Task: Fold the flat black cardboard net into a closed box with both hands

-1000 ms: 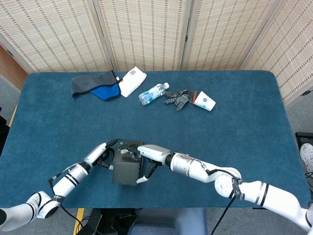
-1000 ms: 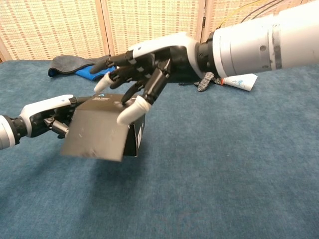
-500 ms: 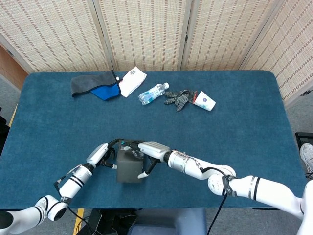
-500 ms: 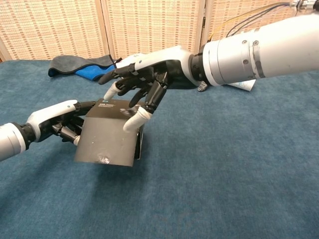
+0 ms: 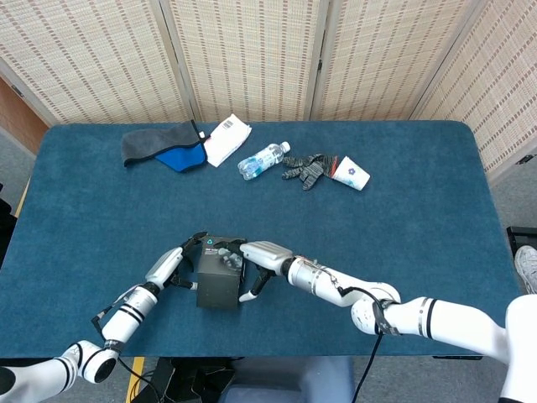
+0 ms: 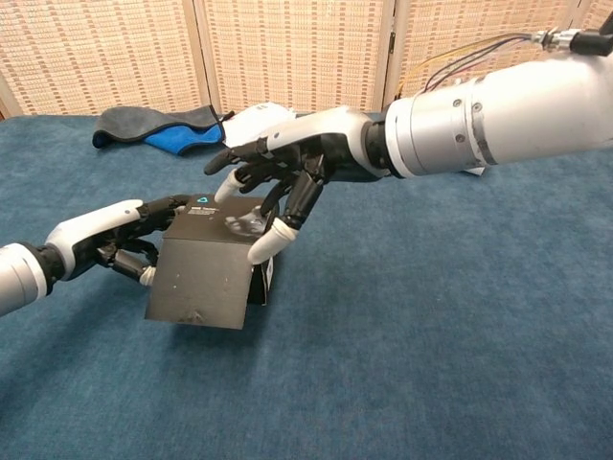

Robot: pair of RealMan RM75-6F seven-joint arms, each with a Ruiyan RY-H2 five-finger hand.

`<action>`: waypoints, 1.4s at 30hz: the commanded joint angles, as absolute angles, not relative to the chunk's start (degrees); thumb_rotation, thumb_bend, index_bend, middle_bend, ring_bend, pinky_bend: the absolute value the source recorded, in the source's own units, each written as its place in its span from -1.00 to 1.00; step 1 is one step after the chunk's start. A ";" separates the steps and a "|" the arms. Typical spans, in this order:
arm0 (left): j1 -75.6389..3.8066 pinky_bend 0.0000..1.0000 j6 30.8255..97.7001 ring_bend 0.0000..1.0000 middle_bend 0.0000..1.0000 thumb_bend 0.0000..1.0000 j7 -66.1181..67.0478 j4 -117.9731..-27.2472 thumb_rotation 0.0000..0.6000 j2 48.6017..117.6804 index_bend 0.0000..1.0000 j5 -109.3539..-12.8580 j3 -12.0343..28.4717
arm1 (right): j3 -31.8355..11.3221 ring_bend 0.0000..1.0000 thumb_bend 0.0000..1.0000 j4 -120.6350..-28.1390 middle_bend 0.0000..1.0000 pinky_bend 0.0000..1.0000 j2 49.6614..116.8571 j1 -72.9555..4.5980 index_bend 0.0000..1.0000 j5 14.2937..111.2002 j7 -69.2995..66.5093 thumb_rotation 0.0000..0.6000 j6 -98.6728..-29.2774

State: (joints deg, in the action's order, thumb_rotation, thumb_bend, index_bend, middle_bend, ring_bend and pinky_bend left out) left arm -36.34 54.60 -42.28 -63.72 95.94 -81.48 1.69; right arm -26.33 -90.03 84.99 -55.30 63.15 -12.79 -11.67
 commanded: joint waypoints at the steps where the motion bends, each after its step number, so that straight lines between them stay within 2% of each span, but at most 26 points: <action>1: -35.36 -0.48 55.07 -1.00 -1.00 -0.73 -41.79 -65.06 1.00 94.98 -1.00 -81.44 1.54 | -24.65 -0.86 -0.91 -88.78 -0.78 -0.73 85.72 -56.79 -1.00 62.86 -12.82 1.00 -12.90; 11: -33.20 -0.57 58.00 -1.00 -1.00 -0.73 -35.32 -67.99 1.00 93.74 -1.00 -80.48 2.62 | -19.95 -0.84 -0.91 -87.34 -0.73 -0.70 87.08 -60.50 -1.00 60.35 -9.39 1.00 -20.56; 25: -31.05 -0.66 60.84 -1.00 -1.00 -0.73 -30.59 -70.86 1.00 92.13 -1.00 -79.30 4.61 | -13.27 -0.83 -0.91 -92.31 -0.72 -0.68 86.90 -65.99 -0.97 49.22 4.84 1.00 -33.99; 31: -30.52 -0.67 61.92 -1.00 -1.00 -0.73 -29.09 -70.91 1.00 92.20 -1.00 -79.16 5.41 | -10.32 -0.83 -0.91 -93.03 -0.72 -0.68 89.24 -68.42 -0.93 44.82 14.42 1.00 -41.69; 42: -29.58 -0.67 62.89 -1.00 -1.00 -0.73 -27.46 -70.22 1.00 91.71 -1.00 -78.24 6.72 | -7.67 -0.83 -0.91 -93.41 -0.72 -0.68 95.91 -69.85 -0.91 39.25 27.50 1.00 -53.38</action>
State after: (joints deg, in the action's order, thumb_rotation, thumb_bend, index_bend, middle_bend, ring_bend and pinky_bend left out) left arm -29.64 62.92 -27.40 -70.21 91.76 -78.31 6.67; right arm -8.39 -93.56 94.29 -69.72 39.65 25.49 -51.22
